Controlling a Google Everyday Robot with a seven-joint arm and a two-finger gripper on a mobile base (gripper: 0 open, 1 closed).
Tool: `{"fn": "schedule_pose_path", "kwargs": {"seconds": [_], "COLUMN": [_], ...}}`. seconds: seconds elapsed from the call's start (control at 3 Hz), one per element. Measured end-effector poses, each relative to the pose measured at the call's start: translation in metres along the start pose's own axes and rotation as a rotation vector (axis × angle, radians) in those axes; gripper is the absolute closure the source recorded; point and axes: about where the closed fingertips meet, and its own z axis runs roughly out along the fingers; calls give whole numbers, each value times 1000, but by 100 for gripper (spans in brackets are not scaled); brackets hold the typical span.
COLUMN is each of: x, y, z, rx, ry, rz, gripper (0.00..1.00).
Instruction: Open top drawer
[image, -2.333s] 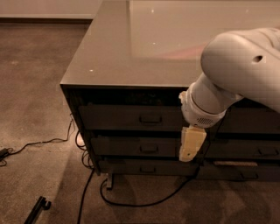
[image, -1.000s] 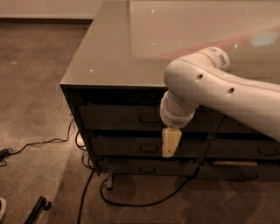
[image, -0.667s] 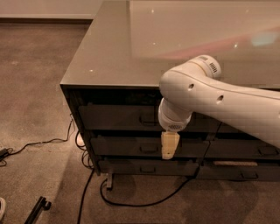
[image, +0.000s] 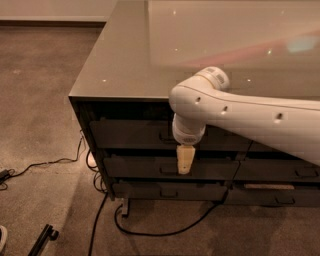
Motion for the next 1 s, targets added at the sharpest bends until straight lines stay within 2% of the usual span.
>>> {"fn": "schedule_pose_path", "kwargs": {"seconds": [0.33, 0.67, 1.0], "x": [1, 10, 11], "y": [-18, -28, -28], "z": [22, 41, 42], "rx": [-3, -32, -35], "ry": [40, 87, 89], "rz": [9, 51, 54], "gripper": [0, 0, 0]}}
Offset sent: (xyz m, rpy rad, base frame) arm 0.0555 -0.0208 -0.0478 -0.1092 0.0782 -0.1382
